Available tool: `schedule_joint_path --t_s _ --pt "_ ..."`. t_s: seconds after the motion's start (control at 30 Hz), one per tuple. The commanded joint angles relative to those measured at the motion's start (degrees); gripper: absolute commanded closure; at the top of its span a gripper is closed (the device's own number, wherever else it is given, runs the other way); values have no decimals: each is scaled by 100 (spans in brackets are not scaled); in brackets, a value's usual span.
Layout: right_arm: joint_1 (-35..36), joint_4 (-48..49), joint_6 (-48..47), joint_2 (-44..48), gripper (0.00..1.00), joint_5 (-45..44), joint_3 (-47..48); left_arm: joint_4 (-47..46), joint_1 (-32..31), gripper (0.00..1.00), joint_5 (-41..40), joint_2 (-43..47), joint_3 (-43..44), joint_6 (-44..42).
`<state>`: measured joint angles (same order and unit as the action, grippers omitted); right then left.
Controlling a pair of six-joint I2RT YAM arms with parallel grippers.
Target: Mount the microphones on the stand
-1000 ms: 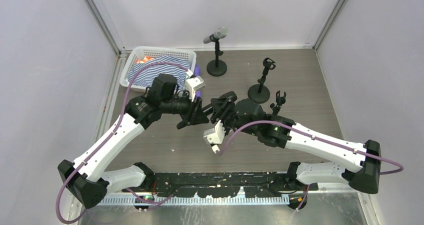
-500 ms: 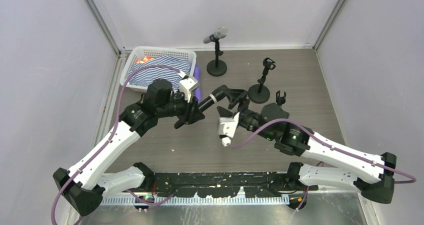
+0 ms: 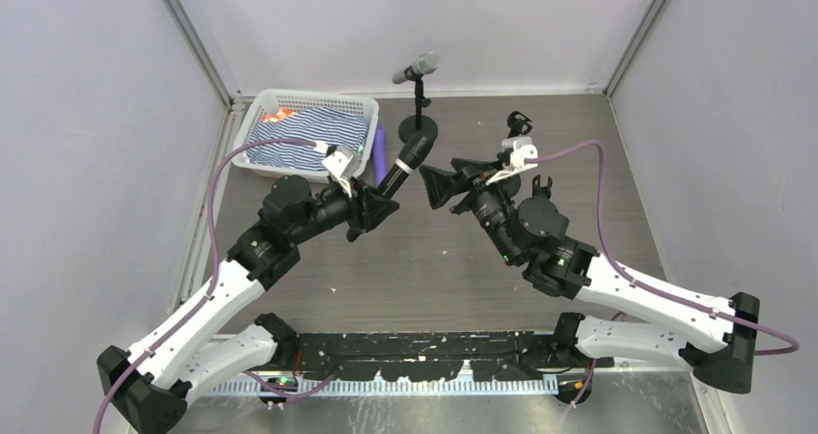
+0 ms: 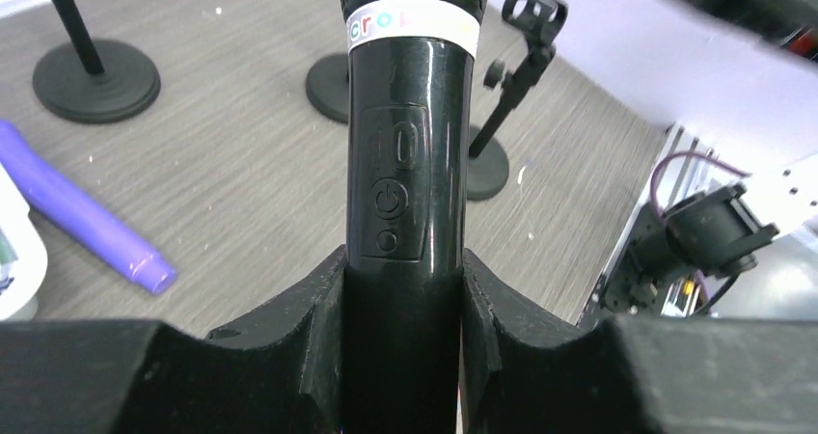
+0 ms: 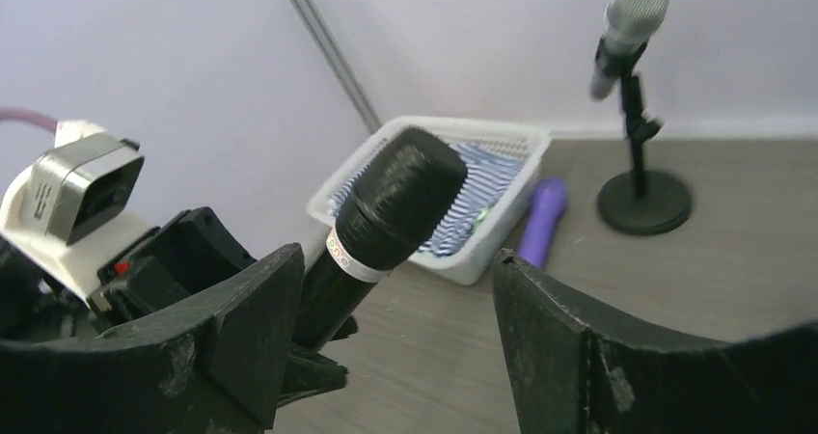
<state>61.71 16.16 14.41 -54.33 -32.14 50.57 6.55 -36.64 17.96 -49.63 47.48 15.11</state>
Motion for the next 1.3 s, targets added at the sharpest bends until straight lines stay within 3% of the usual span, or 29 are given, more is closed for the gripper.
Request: schedule_joint_path --t_s 0.0,0.17,0.4,0.7,0.97,1.2,1.27 --pt "-313 140 2603 -208 25 62 296 -1357 -6 100 2 85 -29 298" --pt "-766 267 3649 -467 24 896 314 -1629 -9 100 103 43 -121 376" --pt "-971 626 3526 -881 24 2185 539 -1538 -2 100 388 -223 24 459" --pt "-1120 346 3456 -999 36 2229 615 -1742 -14 99 816 -572 177 618" --pt "-1261 324 3498 -1045 38 2383 595 -1937 -19 100 1143 -832 305 708" --pt "-1487 372 3509 -871 56 2366 476 -2065 -79 99 1212 -1067 411 761" --pt "-1616 376 3408 -697 66 2261 417 -2069 -88 87 1139 -1159 463 788"
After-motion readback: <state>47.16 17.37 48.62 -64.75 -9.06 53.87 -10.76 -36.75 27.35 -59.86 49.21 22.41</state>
